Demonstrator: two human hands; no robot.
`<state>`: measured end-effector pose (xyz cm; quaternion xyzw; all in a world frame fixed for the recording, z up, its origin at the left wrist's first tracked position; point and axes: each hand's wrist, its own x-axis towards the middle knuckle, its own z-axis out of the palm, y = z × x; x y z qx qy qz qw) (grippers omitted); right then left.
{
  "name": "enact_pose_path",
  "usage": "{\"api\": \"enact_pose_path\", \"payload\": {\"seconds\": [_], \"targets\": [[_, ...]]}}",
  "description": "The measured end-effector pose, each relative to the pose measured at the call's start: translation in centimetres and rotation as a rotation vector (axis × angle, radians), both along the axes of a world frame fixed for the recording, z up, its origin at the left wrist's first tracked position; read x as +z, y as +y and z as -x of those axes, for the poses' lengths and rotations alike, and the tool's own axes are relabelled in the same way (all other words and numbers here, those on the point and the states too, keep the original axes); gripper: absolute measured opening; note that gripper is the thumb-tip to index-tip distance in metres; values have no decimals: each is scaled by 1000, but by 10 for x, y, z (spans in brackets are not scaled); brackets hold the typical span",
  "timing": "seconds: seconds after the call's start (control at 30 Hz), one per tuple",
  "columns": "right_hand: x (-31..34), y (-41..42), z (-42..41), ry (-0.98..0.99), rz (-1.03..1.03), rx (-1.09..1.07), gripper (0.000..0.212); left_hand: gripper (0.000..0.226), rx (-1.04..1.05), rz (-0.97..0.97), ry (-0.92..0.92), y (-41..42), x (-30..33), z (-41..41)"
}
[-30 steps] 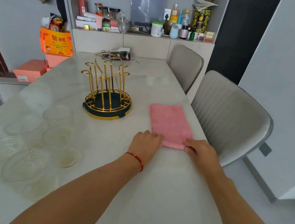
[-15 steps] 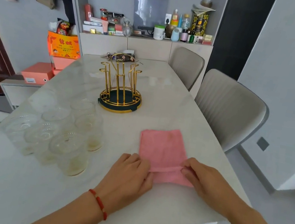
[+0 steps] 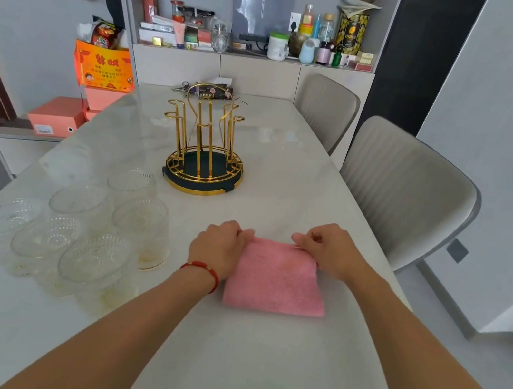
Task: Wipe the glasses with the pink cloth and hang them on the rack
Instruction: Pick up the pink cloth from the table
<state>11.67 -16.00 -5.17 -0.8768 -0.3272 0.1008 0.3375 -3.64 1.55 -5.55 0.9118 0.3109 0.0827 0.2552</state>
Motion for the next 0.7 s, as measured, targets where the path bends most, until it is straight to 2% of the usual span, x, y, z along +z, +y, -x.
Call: {"api": "enact_pose_path", "payload": {"seconds": [0.13, 0.23, 0.3, 0.33, 0.4, 0.47, 0.53, 0.63, 0.7], "targets": [[-9, 9, -7, -24, -22, -111, 56, 41, 17, -134, 91, 3, -2, -11], [-3, 5, 2, -31, -80, -178, 39, 38, 17, -204, -10, -6, -1, -7], [-3, -4, 11, -35, -76, -203, 24, 38, -122, -335, -102, -13, -1, -7], [-4, -9, 17, -26, -59, -206, 20, 41, -230, -342, -110, -16, 1, -9], [-6, -20, 31, -4, -42, -207, 19, 46, -392, -248, 13, -24, 6, -18], [-12, -31, 47, -10, -45, -205, 20, 51, -463, -282, 158, -31, 11, -32], [-20, -44, 61, -43, -27, -197, 29, 56, -465, -318, 263, -36, 16, -44], [-22, -56, 80, -11, -9, -172, 37, 61, -415, -80, 396, -36, 31, -56], [-21, -58, 85, 43, -29, -151, 36, 60, -431, -39, 483, -33, 46, -54]]}}
